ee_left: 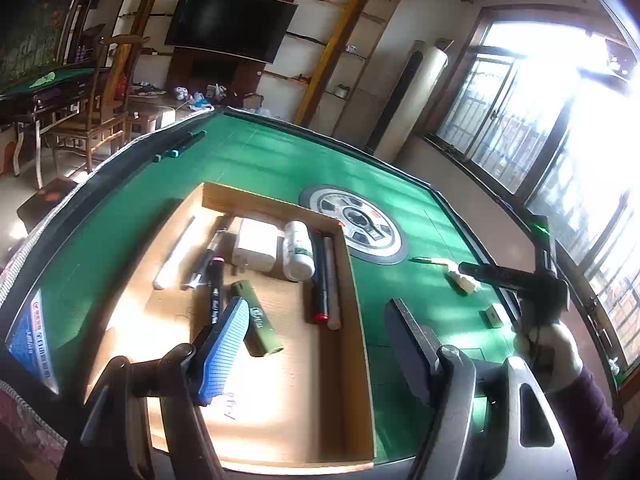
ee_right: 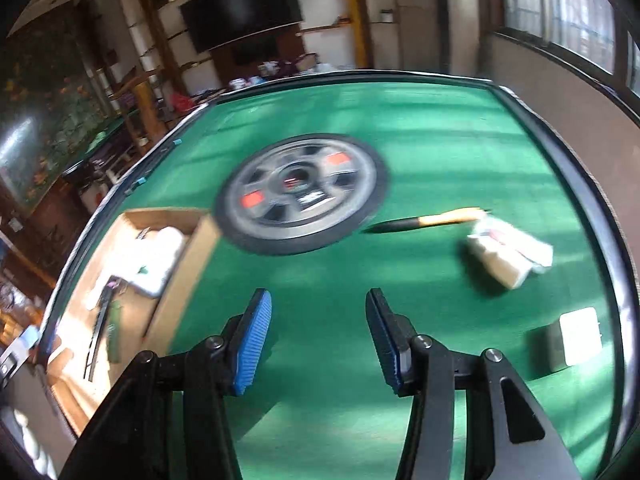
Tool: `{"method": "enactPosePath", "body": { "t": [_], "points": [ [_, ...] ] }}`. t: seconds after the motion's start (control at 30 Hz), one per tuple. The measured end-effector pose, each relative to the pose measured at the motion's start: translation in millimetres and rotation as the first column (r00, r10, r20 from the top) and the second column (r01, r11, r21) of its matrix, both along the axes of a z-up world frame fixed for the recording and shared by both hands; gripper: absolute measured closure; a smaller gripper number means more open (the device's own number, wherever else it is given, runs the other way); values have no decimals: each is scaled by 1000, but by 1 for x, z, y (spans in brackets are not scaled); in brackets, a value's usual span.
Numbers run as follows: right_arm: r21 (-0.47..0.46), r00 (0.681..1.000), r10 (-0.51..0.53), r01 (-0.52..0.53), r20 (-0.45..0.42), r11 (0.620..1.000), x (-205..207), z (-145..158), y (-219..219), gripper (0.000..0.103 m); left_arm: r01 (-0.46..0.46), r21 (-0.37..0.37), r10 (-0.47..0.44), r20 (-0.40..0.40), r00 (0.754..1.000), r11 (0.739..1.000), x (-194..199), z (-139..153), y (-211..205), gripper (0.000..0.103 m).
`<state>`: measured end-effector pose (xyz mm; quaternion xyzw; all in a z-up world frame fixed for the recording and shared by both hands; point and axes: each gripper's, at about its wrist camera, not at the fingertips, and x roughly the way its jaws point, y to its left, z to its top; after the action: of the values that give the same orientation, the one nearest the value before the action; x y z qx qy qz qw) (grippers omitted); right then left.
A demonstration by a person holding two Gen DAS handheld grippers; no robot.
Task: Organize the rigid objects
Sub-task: 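Grasp the small white dropper bottle with the right tool while the left tool grasps the yellow pen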
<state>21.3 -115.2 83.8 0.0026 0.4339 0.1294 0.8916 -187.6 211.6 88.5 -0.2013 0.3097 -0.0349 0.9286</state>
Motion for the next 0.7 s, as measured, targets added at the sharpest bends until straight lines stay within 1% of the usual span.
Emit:
{"method": "enactPosePath", "body": {
  "t": [0.07,0.1,0.2,0.3,0.33,0.37,0.4,0.5,0.57,0.63,0.7],
  "points": [
    [-58,995,-95,95,-8,994,29,-5,-37,54,14,13,-14,-1,1000,1000,0,2,-10,29],
    [-81,993,-119,117,-25,990,41,-9,-50,54,21,22,-20,-4,1000,1000,-1,3,-15,29],
    [-101,986,-141,132,-89,986,69,-25,-72,54,30,44,-30,-16,999,999,0,5,-25,29],
    [-114,985,-113,98,-129,989,78,-42,-67,55,38,55,-37,-27,999,998,1,6,-34,29],
    [-126,989,-104,91,-103,988,77,-43,-62,64,44,56,-42,-30,999,997,1,6,-37,29],
    [-114,990,-78,65,-114,991,76,-43,-58,77,50,57,-48,-34,998,997,1,6,-40,29],
    [-83,990,-54,43,-129,996,74,-44,-54,77,56,57,-54,-39,998,997,2,6,-43,29],
    [-69,989,22,-33,-143,997,51,-42,-31,77,81,53,-79,-49,996,995,8,7,-50,29],
    [-30,982,77,-84,-171,996,33,-44,-22,77,104,67,-100,-58,993,992,14,8,-59,29],
    [10,975,113,-113,-189,993,16,-45,-19,77,142,78,-137,-68,988,987,24,11,-70,29],
    [14,976,117,-116,-185,993,6,-48,-21,76,188,85,-182,-81,980,978,38,14,-85,29]
  ]
}}
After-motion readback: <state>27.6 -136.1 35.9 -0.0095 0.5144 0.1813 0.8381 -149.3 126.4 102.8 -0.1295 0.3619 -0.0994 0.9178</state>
